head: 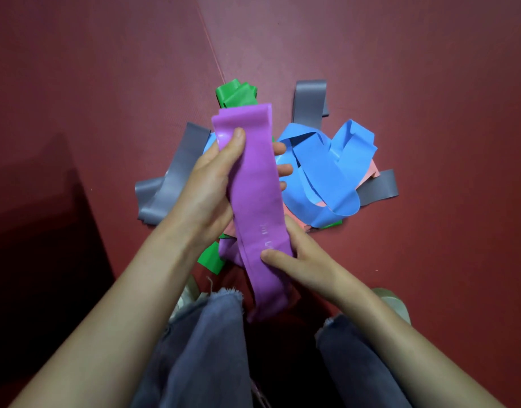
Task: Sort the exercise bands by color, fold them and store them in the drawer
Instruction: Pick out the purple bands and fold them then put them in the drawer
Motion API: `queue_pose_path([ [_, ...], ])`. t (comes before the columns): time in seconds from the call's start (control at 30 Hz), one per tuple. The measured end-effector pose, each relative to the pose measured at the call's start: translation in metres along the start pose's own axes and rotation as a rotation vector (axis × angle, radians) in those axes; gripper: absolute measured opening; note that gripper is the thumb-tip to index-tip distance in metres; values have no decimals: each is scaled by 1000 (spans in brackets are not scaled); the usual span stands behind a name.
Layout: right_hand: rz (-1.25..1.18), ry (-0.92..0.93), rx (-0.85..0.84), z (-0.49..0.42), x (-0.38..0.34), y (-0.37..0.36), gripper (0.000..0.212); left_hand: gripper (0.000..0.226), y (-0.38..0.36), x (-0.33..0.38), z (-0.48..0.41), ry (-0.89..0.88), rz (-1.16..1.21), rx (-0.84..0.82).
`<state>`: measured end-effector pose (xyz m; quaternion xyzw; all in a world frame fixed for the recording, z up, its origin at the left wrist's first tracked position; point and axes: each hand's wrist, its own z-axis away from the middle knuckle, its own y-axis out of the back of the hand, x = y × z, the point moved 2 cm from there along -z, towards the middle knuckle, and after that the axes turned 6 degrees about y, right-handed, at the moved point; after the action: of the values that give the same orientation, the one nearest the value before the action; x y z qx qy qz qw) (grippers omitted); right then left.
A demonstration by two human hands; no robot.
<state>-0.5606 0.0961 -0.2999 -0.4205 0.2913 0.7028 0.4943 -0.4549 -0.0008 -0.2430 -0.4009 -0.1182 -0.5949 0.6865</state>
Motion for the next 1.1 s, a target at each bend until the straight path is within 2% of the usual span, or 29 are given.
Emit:
queue_pose_path([
  [0.1, 112, -60, -23, 1, 10, -4, 50, 32, 12, -17, 0, 38, -26, 45],
  [0.2, 281, -98, -187, 3, 29, -9, 65, 31, 28, -46, 1, 121, -36, 100],
  [0.27, 542, -118, -275, 4, 41, -9, 60, 28, 40, -64, 5, 179, -7, 126],
  [0.33, 723, -90, -241, 2, 45, -7, 49, 29, 51, -75, 9, 226, 45, 149],
  [0.4, 755, -43, -163, -7, 43, -5, 41, 33, 60, -77, 11, 254, 76, 194],
  [0.47, 799, 15, -142, -21, 44, -7, 41, 36, 67, -75, 11, 273, 102, 236],
  [0.6, 1026, 82, -304, -42, 47, -29, 43, 31, 80, -74, 17, 301, 52, 341],
  [0.7, 1154, 57, -437, -50, 43, -41, 39, 42, 92, -76, 30, 347, 67, 349],
  [0.77, 1186, 41, -473, -52, 38, -46, 38, 58, 99, -79, 38, 387, 104, 357],
  [0.83, 1187, -2, -487, -53, 38, -45, 42, 61, 100, -83, 43, 429, 101, 363],
  [0.9, 1099, -86, -478, -53, 35, -42, 42, 53, 98, -85, 44, 451, 81, 368],
  [1.0, 676, -251, -339, -53, 27, -31, 10, 35, 95, -85, 39, 434, 80, 374],
  [1.03, 631, -280, -297, -53, 24, -27, 9, 34, 95, -84, 37, 421, 93, 370],
  [1.1, 792, -266, -315, -53, 20, -21, 12, 34, 94, -83, 34, 398, 112, 362],
])
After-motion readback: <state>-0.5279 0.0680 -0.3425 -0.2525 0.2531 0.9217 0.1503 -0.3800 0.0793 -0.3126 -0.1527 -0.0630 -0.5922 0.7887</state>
